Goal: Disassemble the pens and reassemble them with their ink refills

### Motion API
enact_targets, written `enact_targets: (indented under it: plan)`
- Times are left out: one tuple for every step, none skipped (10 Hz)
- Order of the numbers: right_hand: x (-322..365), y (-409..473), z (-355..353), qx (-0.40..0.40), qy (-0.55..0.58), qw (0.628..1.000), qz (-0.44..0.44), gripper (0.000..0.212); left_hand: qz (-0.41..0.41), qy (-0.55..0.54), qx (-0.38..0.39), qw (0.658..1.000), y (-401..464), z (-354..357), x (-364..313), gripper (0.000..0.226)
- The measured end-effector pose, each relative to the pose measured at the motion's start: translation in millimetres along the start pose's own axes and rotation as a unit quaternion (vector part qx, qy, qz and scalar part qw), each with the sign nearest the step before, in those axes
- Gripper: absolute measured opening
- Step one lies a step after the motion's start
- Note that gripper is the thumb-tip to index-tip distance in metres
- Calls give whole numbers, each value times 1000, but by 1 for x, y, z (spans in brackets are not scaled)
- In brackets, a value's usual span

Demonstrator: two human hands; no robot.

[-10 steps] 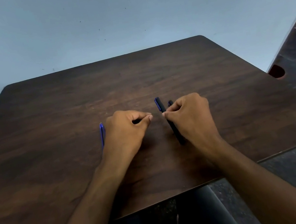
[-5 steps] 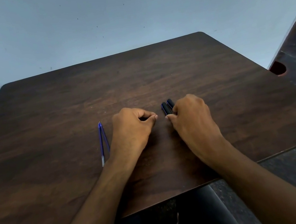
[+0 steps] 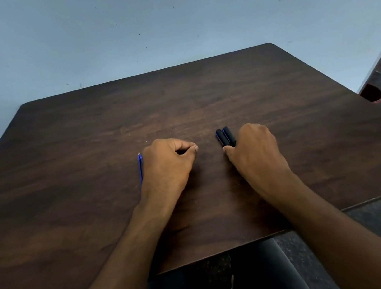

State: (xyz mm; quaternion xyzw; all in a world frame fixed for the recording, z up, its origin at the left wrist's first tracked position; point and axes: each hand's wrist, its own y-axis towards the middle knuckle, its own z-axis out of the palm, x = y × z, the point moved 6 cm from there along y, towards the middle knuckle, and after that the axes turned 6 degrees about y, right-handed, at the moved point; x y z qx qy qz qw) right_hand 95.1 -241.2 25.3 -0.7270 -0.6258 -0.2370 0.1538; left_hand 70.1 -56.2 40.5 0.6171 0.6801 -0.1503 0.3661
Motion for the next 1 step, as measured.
enact_targets:
  plan:
    - [5,-7,-5,-17,-3,999,-33,40,18,1,-6,1000,3,-11,4,7]
